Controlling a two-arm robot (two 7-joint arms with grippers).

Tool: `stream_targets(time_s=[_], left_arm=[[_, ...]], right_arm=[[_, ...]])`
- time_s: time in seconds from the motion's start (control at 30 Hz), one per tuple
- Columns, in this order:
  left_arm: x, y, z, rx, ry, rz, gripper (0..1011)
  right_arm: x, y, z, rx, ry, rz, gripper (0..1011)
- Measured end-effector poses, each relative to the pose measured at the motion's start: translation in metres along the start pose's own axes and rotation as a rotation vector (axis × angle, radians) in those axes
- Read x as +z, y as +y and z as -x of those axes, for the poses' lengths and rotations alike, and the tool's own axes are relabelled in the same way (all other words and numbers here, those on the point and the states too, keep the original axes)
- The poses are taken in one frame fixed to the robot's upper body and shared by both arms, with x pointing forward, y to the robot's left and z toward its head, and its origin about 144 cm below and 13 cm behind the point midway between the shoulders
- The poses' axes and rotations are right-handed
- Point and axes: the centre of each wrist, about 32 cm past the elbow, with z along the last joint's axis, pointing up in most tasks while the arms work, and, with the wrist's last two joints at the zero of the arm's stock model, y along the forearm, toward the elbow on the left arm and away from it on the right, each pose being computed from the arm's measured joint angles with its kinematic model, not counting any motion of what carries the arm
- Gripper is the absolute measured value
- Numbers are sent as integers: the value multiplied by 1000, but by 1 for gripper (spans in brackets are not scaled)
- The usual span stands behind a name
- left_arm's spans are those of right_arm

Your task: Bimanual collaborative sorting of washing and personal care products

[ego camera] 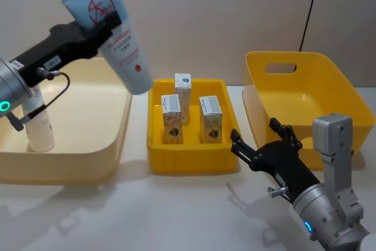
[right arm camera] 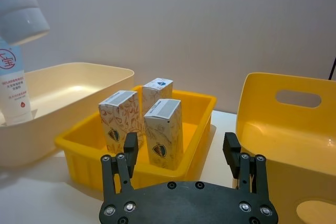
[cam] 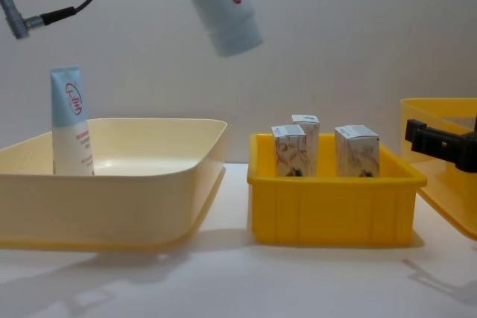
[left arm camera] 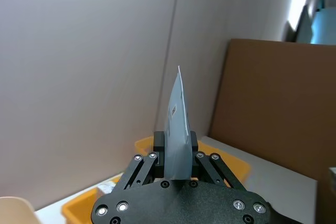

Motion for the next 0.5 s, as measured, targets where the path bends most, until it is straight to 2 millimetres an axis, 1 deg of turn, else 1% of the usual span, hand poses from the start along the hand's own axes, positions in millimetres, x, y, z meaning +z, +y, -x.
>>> stream_targets(time_s=[0.5], left_arm=[[-15, -6, 11, -221, 65, -45, 235]], right_arm=[[0, 0, 0, 0, 0, 0, 1009]])
